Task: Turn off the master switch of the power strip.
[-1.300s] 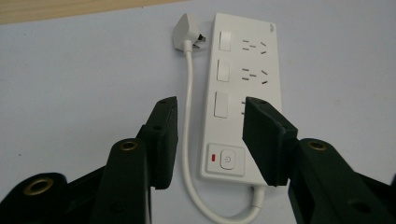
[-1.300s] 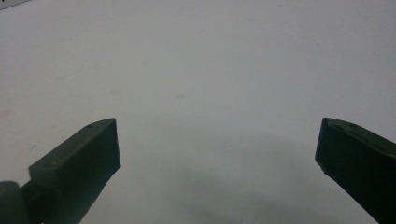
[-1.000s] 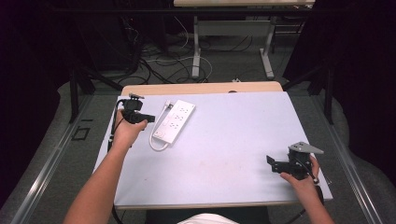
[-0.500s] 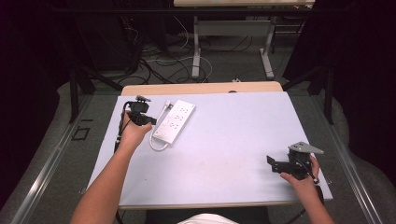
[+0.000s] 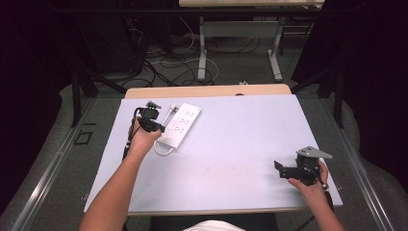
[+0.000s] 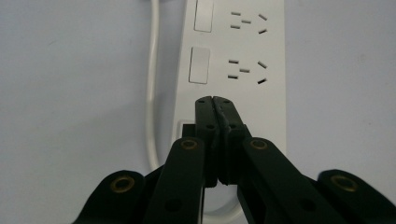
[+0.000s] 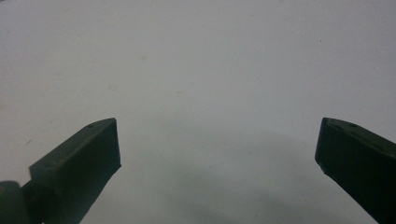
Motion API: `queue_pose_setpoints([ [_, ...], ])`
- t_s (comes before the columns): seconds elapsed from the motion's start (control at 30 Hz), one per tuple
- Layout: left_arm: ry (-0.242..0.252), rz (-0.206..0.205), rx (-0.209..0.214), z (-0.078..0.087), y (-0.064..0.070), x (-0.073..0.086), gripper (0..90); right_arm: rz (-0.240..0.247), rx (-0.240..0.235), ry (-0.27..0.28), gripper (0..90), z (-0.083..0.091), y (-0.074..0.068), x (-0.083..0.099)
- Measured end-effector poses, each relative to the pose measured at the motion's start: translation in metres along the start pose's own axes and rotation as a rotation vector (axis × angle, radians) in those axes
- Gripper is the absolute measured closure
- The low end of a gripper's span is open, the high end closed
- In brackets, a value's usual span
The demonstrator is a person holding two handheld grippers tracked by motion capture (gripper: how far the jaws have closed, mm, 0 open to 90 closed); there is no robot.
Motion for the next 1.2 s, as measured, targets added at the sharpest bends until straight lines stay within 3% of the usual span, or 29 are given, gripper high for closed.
queue_pose_setpoints([
  [0.5, -0.047, 0.017, -0.016, -0.016, 0.006, 0.005, 90.0, 0.0, 0.0, -0.005, 0.0, 0.0, 0.0, 0.0],
  [0.93, -0.093, 0.028, -0.038, -0.023, 0.002, 0.009, 90.0, 0.004, -0.007, -0.005, 0.0, -0.001, 0.0, 0.001],
  [1.2, -0.085, 0.033, -0.028, -0.024, 0.0, 0.011, 90.0, 0.001, -0.009, -0.01, 0.0, -0.001, -0.001, 0.001],
])
Point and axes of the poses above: each handheld gripper's, and its own axes: z roughly backward along the jaws, x roughly out of its underside, y roughly to its right, the point moved 3 cm from there along -z, roughly forward along the jaws, and after that the axes turned 2 degrees about x, right-handed, at the moved point
